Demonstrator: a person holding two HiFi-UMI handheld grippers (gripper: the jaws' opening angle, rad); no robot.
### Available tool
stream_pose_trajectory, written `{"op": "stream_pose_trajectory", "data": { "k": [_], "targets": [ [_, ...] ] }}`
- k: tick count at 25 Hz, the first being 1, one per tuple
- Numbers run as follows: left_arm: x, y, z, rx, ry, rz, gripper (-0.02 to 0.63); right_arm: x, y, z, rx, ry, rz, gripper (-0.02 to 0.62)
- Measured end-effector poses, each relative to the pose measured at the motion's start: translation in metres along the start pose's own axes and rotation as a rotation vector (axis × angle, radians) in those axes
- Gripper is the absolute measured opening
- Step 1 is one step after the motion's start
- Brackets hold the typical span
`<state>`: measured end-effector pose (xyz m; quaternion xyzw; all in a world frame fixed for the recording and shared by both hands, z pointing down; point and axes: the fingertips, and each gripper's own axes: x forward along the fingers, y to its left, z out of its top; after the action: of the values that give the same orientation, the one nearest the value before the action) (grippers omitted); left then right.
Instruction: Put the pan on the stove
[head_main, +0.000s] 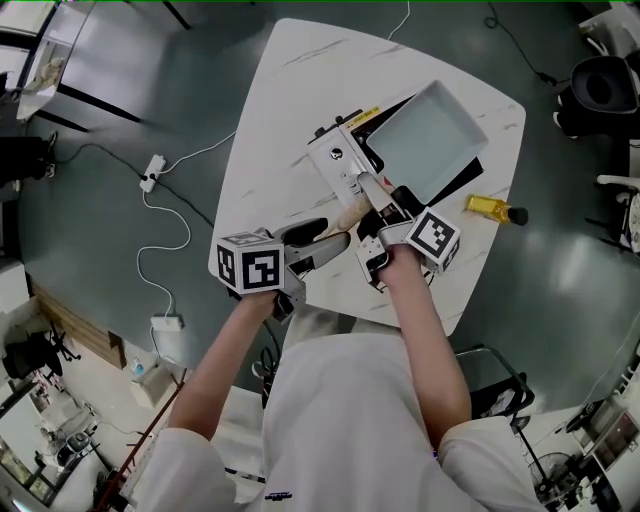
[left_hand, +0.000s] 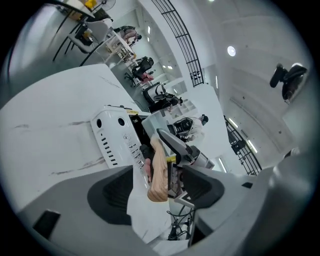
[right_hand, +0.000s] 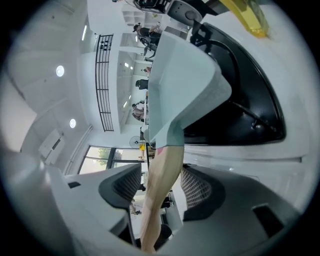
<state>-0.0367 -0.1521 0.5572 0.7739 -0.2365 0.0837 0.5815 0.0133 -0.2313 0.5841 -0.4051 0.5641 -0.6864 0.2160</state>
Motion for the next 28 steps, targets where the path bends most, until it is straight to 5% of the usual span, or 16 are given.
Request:
{"op": "stream_pose_trajectory", "data": {
  "k": [5,17,19,28],
  "targets": [
    [-0.005,-0.006,0.003,0.08,-0.043,0.07,0.364,-0.019,-0.003,-0.003,-0.055,0.023,-0.039,0.314],
    [-0.039,-0.047,0.008,0.267,-0.19,0.23,0.362,-0.083,0.035,-0.011,-0.195,0.032,-0.019,0.308],
    [-0.044,-0.059,0.005,0.281,-0.205,0.24,0.36,-0.094,0.052,-0.015,-0.229,0.037,0.017,0.267],
    [-0.056,-0.141,-0.005,0.393,-0.315,0.22,0.316,-0.158,0.12,-0.029,-0.423,0.033,0.082,0.265]
  ]
}}
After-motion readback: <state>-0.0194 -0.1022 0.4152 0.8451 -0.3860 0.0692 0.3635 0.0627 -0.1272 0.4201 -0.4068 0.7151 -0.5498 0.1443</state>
